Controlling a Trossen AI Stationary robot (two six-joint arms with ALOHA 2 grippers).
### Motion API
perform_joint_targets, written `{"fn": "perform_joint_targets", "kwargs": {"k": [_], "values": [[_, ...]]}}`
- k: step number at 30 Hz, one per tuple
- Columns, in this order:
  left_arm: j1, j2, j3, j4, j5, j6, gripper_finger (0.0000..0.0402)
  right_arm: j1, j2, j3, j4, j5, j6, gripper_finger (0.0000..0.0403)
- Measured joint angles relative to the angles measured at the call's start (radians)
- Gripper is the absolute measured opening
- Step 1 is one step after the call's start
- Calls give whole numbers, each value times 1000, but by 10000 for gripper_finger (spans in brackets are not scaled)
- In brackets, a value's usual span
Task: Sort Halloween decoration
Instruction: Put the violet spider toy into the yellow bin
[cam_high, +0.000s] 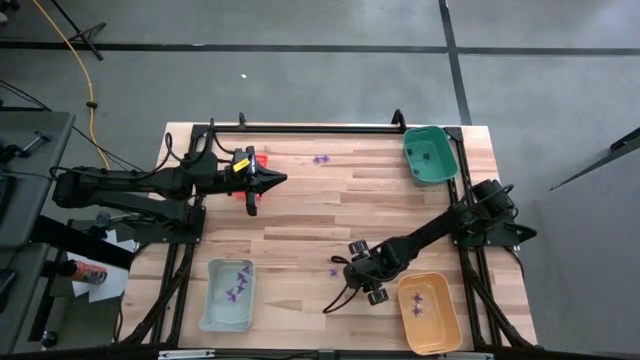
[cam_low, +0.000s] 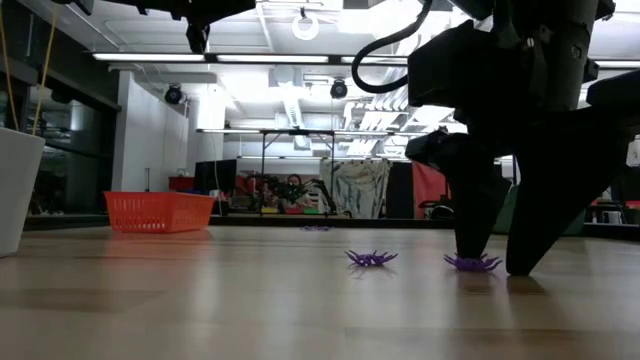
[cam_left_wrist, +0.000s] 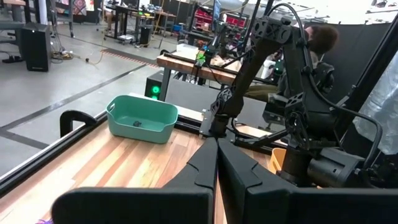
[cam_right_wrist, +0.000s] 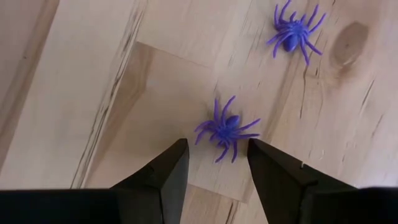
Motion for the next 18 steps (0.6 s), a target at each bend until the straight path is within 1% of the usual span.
{"fn": "perform_joint_targets", "kwargs": {"k": [4, 6, 8, 16, 18], "values": [[0, 0, 0, 0, 0, 0, 0, 0, 1, -1, 4, 3, -23, 163], [0, 0, 0, 0, 0, 0, 0, 0, 2, -1, 5, 9, -39, 152], [0, 0, 0, 0, 0, -2, 0, 0, 2, -1, 6, 16, -41, 132], [0, 0, 0, 0, 0, -9, 0, -1, 3, -2, 10, 40, -14, 28], [0, 0, 0, 0, 0, -8, 0, -1, 3, -2, 10, 43, -14, 9]]}}
